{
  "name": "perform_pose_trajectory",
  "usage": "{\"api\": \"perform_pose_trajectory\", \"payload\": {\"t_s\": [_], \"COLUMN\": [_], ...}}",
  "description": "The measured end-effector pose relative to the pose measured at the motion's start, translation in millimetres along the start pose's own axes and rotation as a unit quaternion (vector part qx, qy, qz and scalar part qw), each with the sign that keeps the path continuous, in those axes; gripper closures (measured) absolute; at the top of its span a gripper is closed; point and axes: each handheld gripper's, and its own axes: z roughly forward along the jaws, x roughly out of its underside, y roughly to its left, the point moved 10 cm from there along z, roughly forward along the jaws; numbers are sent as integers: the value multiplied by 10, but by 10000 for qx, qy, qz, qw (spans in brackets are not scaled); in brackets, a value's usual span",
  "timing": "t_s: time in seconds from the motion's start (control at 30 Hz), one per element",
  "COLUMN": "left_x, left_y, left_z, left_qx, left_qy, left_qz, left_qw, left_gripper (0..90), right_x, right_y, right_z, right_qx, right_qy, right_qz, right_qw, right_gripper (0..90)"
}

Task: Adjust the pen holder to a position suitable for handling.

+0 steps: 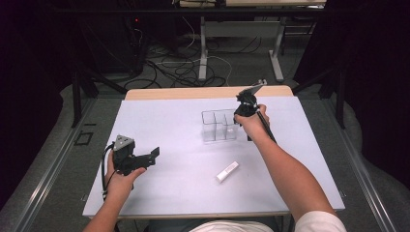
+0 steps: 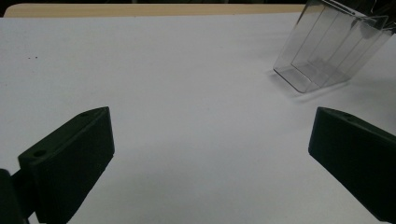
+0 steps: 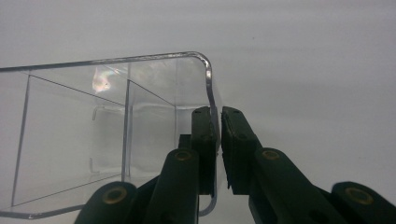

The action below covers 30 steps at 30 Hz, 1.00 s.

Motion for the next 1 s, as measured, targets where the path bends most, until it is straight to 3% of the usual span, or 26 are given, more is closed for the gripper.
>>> {"api": "perform_pose_trajectory", "payload": {"t_s": [0.3,0.43,0.6,0.8,1.0], "left_x": [-1,4,5,14,21], "left_y": [-2,0,-9,-22,-20], "left_z": [-10,-10,-18,-10,-1], "left_qx": [10,-2,3,13,10], "left_qy": [10,22,21,44,68], "left_qz": [3,-18,3,22,10], "left_qw": [10000,10000,10000,10000,10000], "left_gripper": [3,3,3,3,3], "right_x": [220,298,362,445,508], "right_y": [138,159,207,217,199], "right_z": [-99,-128,-147,-116,-145], "right_qx": [-286,-226,-312,-321,-492], "right_qy": [90,129,140,169,122], "right_qz": [-180,-283,-347,-328,-220], "right_qw": [9994,9993,9988,9988,9985], "right_gripper": [839,834,828,817,804]}}
